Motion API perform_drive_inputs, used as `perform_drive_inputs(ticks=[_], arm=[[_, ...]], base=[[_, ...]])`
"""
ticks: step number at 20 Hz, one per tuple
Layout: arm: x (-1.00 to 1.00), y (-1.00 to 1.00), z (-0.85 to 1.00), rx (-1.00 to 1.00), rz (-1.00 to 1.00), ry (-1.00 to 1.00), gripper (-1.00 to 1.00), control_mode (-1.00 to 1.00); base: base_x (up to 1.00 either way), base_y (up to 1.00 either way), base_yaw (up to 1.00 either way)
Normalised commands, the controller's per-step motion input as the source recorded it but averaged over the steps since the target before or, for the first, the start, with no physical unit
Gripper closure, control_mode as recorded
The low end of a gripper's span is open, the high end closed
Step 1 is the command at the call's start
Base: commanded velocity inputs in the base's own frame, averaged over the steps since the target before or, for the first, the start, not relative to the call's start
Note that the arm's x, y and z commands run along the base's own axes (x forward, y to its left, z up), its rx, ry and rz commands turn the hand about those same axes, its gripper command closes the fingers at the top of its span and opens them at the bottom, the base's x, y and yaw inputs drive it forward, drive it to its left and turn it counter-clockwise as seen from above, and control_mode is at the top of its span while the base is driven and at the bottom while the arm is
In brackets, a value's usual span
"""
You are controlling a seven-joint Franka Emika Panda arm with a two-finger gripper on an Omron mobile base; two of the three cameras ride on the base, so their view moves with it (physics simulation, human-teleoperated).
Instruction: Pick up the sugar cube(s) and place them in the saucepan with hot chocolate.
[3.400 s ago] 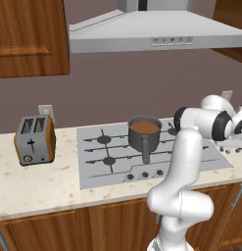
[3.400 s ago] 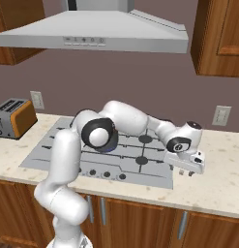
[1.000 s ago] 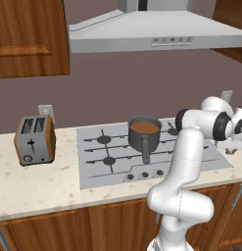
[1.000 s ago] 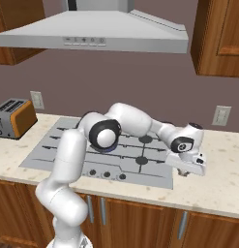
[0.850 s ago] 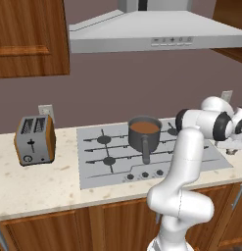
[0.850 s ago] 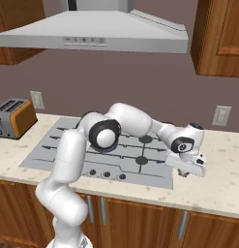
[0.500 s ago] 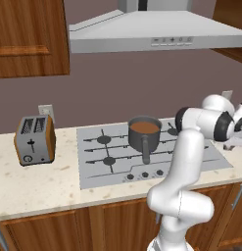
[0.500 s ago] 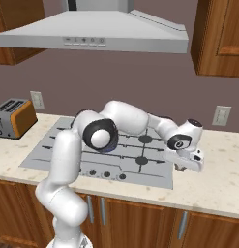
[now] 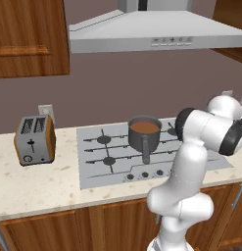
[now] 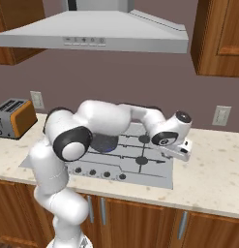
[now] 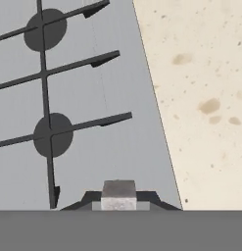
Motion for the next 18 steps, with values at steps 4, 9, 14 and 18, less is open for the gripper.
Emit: perform_drive_inputs(ticks=[4,9,14,18], arm=[[-0.30,0.75,0.87,0.00,0.03,-0.21,1.00,-1.00],[-0.17,0.70,0.95,0.00,0.05,-0.14,1.00,-1.00],[0.00,0.84,0.69,0.00,0.04,-0.01,1.00,-1.00],[0.00,0.80,0.47,0.00,0.02,0.00,1.00,-1.00]], base=[[0.00,0.00,0.00],[0.00,0.00,0.00],[0.00,0.00,0.00],[0.00,0.00,0.00]])
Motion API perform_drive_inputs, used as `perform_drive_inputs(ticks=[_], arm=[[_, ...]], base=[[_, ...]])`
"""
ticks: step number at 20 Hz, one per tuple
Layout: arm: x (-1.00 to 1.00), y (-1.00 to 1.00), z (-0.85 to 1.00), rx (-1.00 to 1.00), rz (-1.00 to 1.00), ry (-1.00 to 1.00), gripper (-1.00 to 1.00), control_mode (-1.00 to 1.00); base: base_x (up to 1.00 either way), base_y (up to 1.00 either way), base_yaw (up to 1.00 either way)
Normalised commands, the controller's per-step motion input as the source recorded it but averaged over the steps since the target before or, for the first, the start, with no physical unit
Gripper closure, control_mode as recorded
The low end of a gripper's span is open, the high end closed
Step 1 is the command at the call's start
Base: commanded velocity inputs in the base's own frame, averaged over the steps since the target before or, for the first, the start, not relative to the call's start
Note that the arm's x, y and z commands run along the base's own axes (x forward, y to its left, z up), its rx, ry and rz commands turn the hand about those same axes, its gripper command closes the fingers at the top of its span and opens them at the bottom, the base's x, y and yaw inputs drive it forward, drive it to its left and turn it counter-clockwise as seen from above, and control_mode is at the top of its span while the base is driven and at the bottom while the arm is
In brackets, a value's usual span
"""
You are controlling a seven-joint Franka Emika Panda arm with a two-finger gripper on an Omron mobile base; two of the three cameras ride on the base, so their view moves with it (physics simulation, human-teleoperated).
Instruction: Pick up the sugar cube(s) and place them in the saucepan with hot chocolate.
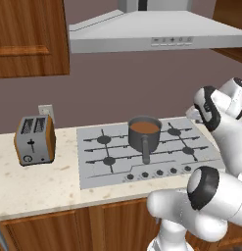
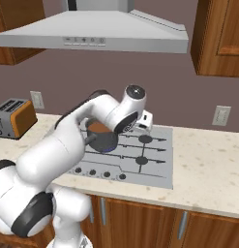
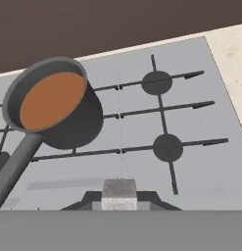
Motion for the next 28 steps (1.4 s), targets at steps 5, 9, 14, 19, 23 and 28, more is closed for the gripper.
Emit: perform_drive_inputs(ticks=[5,9,14,19,23,28], arm=[[0.00,0.84,0.37,0.00,0.02,0.00,1.00,-1.00],[0.10,0.78,0.15,0.00,0.01,0.08,1.00,-1.00],[0.29,0.60,-0.09,-0.06,0.00,0.21,1.00,-1.00],[0.37,0.30,-0.14,-0.09,0.01,0.29,1.00,-1.00],[0.33,0.08,-0.33,-0.10,0.00,0.29,1.00,-1.00],[0.32,0.06,-0.36,-0.07,0.00,0.24,1.00,-1.00]], base=[[0.00,0.00,0.00],[0.00,0.00,0.00],[0.00,0.00,0.00],[0.00,0.00,0.00],[0.00,0.00,0.00],[0.00,0.00,0.00]])
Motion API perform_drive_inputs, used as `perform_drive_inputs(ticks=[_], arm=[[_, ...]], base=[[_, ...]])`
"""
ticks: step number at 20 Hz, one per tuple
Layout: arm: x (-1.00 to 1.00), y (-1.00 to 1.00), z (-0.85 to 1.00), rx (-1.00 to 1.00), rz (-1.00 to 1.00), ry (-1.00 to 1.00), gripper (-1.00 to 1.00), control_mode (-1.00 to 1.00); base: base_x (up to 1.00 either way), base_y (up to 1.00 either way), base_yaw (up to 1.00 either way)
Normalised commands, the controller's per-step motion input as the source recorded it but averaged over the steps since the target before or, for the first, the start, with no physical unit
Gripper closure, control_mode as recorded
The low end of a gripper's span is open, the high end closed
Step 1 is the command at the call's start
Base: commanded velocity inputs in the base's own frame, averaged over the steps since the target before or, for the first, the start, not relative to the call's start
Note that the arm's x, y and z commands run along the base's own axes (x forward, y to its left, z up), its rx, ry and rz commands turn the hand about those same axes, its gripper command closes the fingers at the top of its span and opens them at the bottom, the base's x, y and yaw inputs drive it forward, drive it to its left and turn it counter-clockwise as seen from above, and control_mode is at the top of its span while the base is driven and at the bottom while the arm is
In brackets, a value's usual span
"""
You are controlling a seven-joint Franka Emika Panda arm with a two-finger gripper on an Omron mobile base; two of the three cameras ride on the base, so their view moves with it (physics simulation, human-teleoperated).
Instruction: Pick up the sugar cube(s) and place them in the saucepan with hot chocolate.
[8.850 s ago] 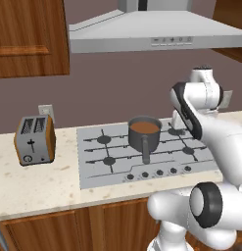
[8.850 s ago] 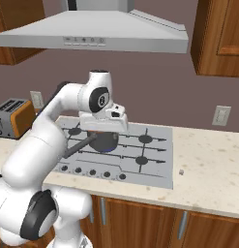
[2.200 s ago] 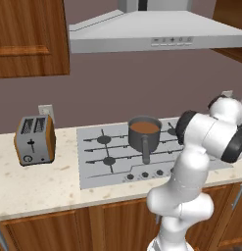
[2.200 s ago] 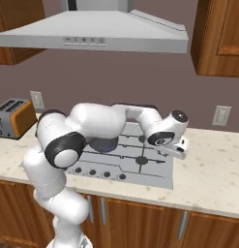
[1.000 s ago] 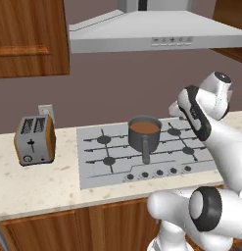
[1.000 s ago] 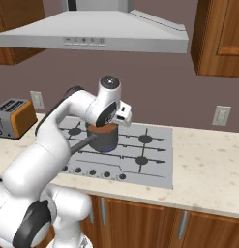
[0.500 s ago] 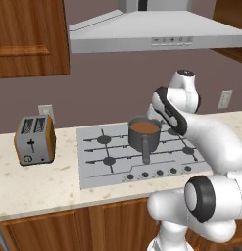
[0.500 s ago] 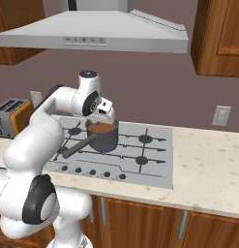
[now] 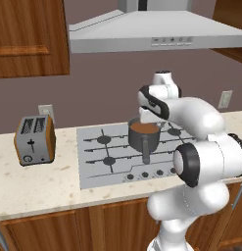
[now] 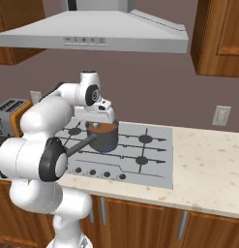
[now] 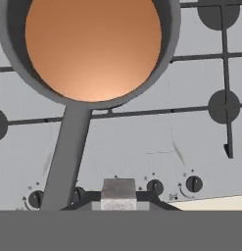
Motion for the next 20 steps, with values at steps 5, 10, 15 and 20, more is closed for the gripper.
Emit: perform_drive_inputs(ticks=[5,10,15,20], arm=[[0.32,0.07,-0.35,-0.04,0.00,0.12,1.00,-1.00],[0.28,0.08,-0.17,-0.01,0.00,0.00,1.00,-1.00],[0.38,0.02,-0.10,0.00,0.00,0.00,1.00,-1.00],[0.47,0.00,-0.19,0.00,0.00,-0.01,1.00,-1.00]], base=[[0.00,0.00,0.00],[0.00,0.00,0.00],[0.00,0.00,0.00],[0.00,0.00,0.00]])
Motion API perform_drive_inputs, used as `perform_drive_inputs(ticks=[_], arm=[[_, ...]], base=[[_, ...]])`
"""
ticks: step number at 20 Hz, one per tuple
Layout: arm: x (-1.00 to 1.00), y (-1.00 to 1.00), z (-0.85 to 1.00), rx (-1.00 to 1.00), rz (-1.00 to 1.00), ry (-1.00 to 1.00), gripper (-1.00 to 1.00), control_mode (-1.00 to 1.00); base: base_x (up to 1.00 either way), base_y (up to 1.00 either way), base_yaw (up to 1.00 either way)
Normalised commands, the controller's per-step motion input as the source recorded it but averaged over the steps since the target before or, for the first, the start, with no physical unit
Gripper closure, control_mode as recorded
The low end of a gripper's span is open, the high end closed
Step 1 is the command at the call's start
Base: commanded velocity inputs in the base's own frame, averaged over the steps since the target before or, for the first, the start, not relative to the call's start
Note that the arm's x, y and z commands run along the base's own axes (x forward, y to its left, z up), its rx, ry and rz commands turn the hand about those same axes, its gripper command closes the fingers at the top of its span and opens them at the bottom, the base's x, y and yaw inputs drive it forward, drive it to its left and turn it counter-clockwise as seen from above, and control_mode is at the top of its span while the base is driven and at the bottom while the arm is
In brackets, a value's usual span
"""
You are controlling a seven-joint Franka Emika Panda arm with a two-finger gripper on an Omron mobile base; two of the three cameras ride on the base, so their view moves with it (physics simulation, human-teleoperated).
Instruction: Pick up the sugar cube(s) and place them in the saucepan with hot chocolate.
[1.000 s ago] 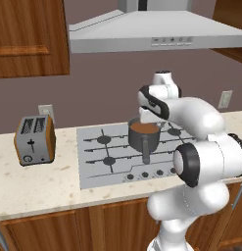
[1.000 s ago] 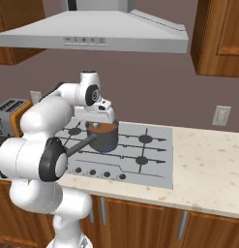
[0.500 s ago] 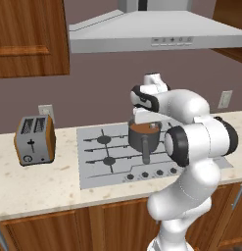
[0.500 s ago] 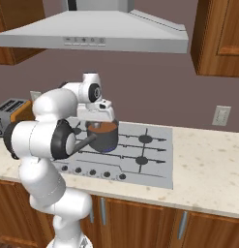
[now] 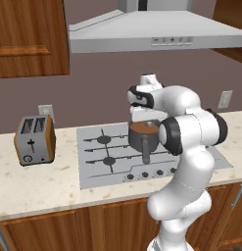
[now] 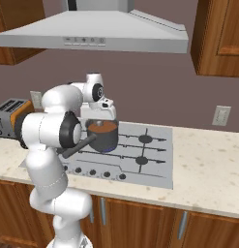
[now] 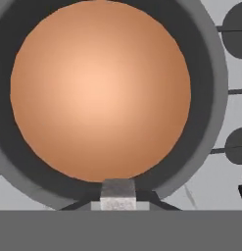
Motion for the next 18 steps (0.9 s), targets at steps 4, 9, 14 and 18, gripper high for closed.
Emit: perform_drive_inputs(ticks=[4,9,14,18], arm=[[0.45,0.00,-0.34,0.00,0.00,-0.07,1.00,-1.00],[0.22,0.00,-0.33,0.00,0.00,-0.09,1.00,-1.00],[0.01,0.00,-0.13,0.00,0.00,0.00,1.00,-1.00],[0.00,0.00,-0.08,0.00,0.00,0.00,-1.00,-1.00]], base=[[0.00,0.00,0.00],[0.00,0.00,0.00],[0.00,0.00,0.00],[0.00,0.00,0.00]])
